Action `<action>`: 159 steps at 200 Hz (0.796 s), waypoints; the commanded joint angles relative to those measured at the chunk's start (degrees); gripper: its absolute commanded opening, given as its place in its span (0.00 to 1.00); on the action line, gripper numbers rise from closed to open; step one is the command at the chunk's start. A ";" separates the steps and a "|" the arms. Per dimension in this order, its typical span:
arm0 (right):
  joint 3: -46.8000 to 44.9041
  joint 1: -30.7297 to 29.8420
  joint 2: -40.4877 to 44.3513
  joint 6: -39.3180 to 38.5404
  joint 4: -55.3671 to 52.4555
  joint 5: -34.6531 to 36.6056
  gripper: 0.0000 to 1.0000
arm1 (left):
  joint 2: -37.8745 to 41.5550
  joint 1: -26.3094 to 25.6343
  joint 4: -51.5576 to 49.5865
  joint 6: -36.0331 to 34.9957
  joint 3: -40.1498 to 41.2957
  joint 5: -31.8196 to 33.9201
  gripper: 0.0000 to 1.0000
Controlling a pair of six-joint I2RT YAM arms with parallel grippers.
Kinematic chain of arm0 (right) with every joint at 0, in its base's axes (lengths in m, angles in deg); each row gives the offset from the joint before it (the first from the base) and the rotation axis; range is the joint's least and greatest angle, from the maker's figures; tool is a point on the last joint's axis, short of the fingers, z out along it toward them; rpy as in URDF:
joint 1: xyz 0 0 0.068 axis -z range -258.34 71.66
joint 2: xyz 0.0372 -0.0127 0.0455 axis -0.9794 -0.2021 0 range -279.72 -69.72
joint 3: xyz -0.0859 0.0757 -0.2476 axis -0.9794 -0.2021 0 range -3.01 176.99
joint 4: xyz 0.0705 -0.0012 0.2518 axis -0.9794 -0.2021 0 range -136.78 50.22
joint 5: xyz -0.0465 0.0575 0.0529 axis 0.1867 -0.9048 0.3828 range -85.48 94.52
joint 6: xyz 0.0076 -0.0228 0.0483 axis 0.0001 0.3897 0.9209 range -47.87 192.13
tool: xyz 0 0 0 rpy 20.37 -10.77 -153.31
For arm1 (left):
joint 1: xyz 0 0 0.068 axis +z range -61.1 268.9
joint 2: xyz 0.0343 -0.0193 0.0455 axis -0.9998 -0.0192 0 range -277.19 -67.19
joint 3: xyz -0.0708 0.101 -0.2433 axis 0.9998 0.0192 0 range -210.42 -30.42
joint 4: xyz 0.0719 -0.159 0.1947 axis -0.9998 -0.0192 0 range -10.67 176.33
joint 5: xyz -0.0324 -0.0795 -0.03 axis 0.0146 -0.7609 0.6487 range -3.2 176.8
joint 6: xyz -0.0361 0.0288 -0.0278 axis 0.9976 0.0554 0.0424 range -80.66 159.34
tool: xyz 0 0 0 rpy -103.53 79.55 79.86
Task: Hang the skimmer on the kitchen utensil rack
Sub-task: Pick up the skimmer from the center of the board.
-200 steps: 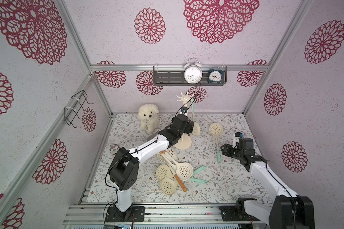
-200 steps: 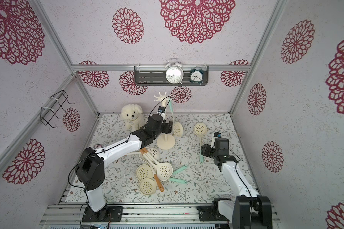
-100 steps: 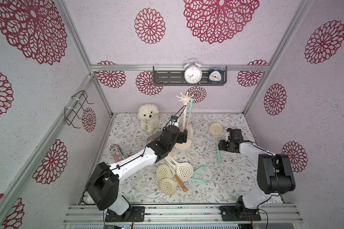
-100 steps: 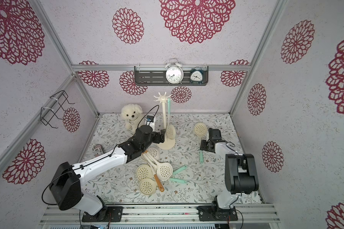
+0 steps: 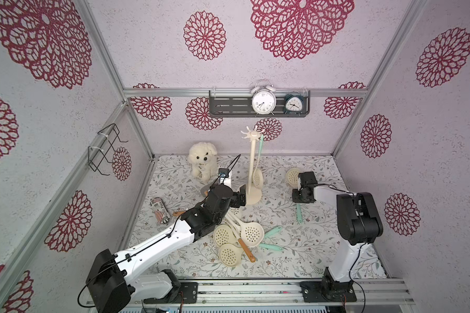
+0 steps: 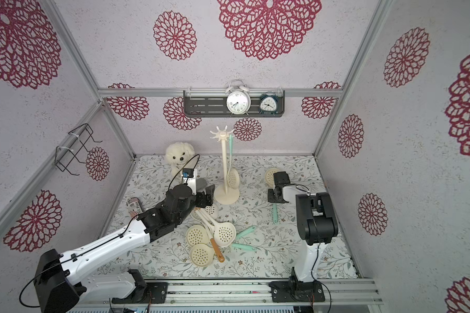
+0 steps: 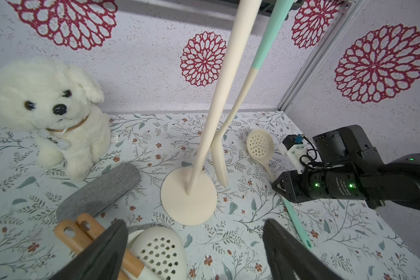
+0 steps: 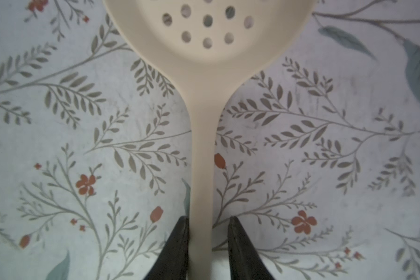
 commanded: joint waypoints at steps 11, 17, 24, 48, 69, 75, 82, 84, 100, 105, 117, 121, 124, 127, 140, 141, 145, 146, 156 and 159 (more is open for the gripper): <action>-2.98 0.51 4.17 1.90 -0.55 0.46 0.00 | 2.44 -0.80 -2.09 1.12 0.49 -0.58 0.91; -4.43 0.59 6.46 3.24 1.11 -0.48 0.00 | 2.71 -0.94 -2.42 0.93 0.32 -1.42 0.91; -6.77 1.00 9.55 5.16 3.15 -2.14 0.00 | 3.19 -1.15 -2.72 0.61 0.21 -2.47 0.91; -16.51 2.87 23.28 14.43 12.13 -8.07 0.00 | 4.31 -1.38 -2.26 -0.95 -0.51 -9.95 0.92; -28.29 3.17 37.26 26.92 24.84 -11.50 0.00 | 2.90 -1.62 -2.85 -1.13 -2.05 -17.20 0.92; -31.83 3.11 41.28 30.96 28.88 -12.25 0.00 | 2.25 -1.75 -2.61 -0.97 -2.33 -18.82 0.92; -36.05 3.09 45.50 35.99 33.32 -12.96 0.00 | 1.53 -2.25 -1.82 -0.80 -2.35 -20.67 0.92; -37.23 3.07 46.76 37.05 34.82 -13.14 0.00 | 1.27 -2.37 -1.55 -0.74 -2.35 -21.21 0.92; -44.94 2.90 55.33 49.75 42.33 -13.47 0.00 | -1.39 -3.71 -0.13 -0.38 -2.92 -24.73 0.92; -46.59 2.77 57.94 52.22 43.45 -13.20 0.00 | -2.41 -4.41 0.08 -0.45 -3.31 -25.39 0.92; -48.67 1.89 63.79 57.85 42.09 -11.16 0.00 | -5.05 -6.08 0.09 -1.01 -4.51 -26.26 0.92; -48.77 1.49 65.41 59.01 40.88 -10.29 0.00 | -5.98 -6.67 0.02 -1.29 -4.97 -26.41 0.92; -48.85 1.33 66.73 59.78 39.71 -9.79 0.00 | -6.62 -7.04 0.00 -1.40 -5.37 -26.64 0.92; -48.84 1.09 68.15 60.64 38.52 -9.27 0.00 | -7.26 -7.42 0.00 -1.66 -5.71 -26.76 0.92; -48.91 0.36 72.53 63.83 34.00 -8.02 0.00 | -9.85 -8.84 0.22 -2.50 -7.22 -27.26 0.91; -48.98 0.31 72.79 64.02 33.87 -8.00 0.00 | -10.02 -8.94 0.24 -2.54 -7.38 -27.34 0.91; -49.12 0.26 73.90 64.89 32.73 -7.99 0.00 | -10.85 -9.22 0.28 -2.80 -7.82 -27.45 0.91; -49.13 0.21 74.13 65.21 32.49 -7.99 0.00 | -11.04 -9.25 0.31 -2.86 -7.99 -27.48 0.91; -49.44 0.05 76.36 67.28 30.48 -8.14 0.00 | -12.94 -9.96 0.24 -3.72 -9.40 -28.09 0.91; -49.55 -0.04 76.94 67.78 30.15 -8.32 0.00 | -13.52 -10.12 0.06 -3.95 -9.84 -28.12 0.92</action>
